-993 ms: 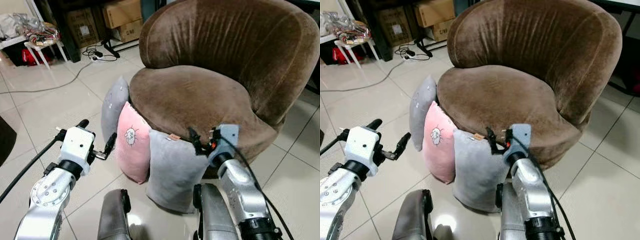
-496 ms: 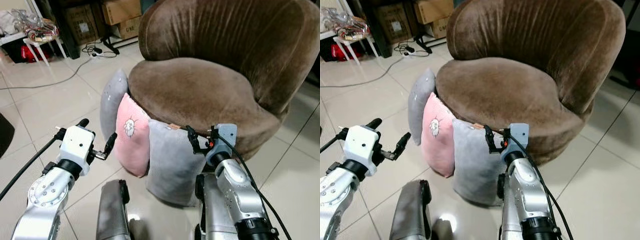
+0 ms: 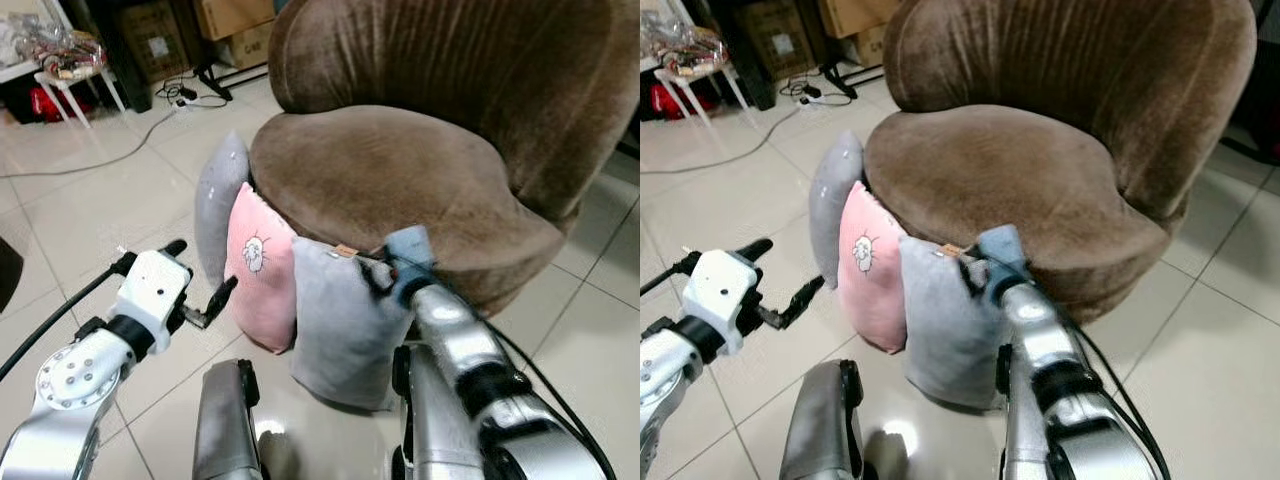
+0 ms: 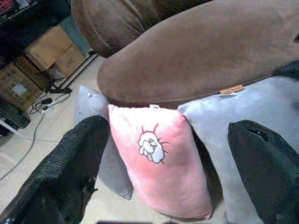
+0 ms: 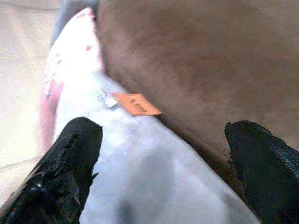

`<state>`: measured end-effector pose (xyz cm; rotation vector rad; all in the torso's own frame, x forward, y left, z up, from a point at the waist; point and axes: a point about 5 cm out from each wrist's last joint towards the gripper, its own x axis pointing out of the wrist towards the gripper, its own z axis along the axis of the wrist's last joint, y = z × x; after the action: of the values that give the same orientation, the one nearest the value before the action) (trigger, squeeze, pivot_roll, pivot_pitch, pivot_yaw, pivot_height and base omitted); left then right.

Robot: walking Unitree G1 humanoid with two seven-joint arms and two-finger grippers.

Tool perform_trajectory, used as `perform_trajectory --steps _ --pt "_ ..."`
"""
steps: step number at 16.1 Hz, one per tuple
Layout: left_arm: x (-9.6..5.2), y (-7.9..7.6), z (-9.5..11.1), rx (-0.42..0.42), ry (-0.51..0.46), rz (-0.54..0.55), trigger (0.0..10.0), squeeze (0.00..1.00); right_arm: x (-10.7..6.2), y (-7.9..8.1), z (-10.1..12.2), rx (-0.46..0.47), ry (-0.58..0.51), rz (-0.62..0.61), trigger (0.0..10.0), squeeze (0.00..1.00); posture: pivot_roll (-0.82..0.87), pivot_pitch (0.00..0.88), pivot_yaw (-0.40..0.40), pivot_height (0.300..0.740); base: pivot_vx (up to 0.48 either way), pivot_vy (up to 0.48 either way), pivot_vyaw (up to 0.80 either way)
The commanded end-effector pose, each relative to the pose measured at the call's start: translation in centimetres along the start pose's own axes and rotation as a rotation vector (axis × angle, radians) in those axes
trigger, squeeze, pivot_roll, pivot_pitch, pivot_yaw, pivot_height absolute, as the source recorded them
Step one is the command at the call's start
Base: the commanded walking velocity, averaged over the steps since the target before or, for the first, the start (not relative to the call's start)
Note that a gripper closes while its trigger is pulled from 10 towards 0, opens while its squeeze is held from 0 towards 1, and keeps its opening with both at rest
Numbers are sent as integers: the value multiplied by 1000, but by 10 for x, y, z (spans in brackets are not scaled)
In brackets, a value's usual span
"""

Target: Move the pillow to the sofa from floor

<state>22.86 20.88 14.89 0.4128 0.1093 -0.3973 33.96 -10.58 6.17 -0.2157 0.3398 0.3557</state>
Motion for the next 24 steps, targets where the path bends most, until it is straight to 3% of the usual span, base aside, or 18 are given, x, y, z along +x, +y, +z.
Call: perform_trajectory --steps 1,5,6,9,13,19,24 --pt "-4 3 0 10 20 -13 10000 0 5 2 9 -51 -11 18 10000 1000 -20 8 98 445 0 0 0" --pt "-20 2 -2 32 57 -59 10000 0 14 19 11 -157 24 79 10000 984 6 39 90 445 0 0 0" --pt "-23 2 -2 34 63 -64 10000 0 15 24 12 -173 25 95 10000 0 17 53 88 445 0 0 0" --pt "-32 3 -3 42 90 -89 10000 0 18 34 14 -258 37 91 10000 0 21 80 86 445 0 0 0" --pt "-47 3 0 59 115 -110 10000 0 21 39 24 -223 -4 30 10000 0 47 128 83 445 0 0 0" --pt "-68 -1 4 63 157 -136 10000 0 21 39 17 -307 56 -57 10000 0 82 162 78 445 0 0 0" --pt "-94 3 12 82 207 -136 10000 0 21 39 16 -297 50 -137 10000 0 128 206 96 445 0 0 0"
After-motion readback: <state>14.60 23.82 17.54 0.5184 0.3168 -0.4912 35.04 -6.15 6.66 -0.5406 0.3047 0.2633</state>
